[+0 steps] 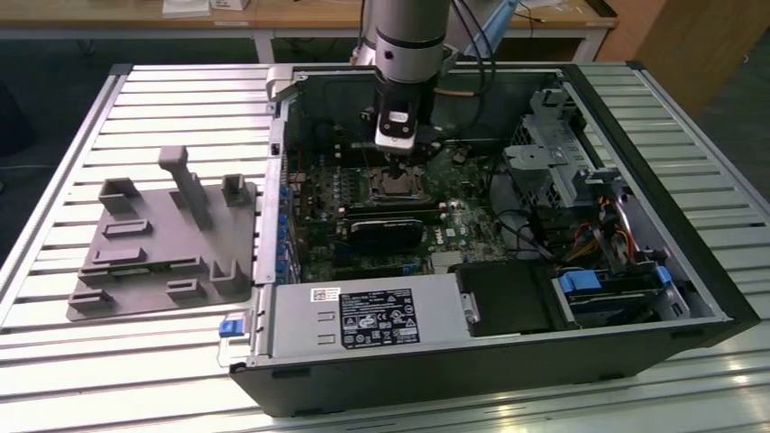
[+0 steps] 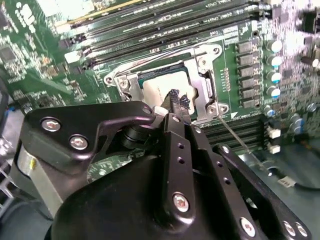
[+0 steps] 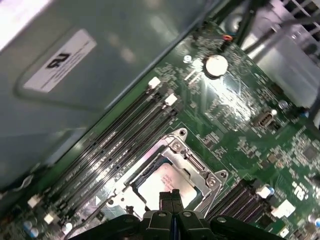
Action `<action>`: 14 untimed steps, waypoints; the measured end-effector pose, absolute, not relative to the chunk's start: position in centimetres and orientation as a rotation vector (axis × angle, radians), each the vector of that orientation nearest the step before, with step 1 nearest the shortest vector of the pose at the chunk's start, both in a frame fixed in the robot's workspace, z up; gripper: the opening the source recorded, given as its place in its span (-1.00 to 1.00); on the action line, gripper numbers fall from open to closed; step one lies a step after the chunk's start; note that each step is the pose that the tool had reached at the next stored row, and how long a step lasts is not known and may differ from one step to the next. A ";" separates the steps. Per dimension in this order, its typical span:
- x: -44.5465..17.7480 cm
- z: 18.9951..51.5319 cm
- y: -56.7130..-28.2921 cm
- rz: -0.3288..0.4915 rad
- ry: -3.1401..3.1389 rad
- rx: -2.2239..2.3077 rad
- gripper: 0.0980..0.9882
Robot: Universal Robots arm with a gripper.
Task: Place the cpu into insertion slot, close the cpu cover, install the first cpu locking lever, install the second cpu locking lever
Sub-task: 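Close the cpu cover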
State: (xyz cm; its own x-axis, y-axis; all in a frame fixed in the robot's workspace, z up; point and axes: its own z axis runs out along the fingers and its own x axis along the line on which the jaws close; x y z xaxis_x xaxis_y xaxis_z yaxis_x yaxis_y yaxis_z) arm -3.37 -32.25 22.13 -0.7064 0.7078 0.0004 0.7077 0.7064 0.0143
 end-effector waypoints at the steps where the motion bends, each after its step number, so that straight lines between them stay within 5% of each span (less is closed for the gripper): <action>1: -3.4 22.1 -32.2 0.021 2.908 1.176 -0.99; 14: -3.4 22.1 -32.2 0.022 3.042 0.773 -0.99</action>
State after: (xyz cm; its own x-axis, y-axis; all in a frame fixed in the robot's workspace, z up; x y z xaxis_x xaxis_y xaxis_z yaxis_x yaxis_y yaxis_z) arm -3.38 -32.25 22.11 -0.8788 0.4772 0.0004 0.4772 0.8787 0.0143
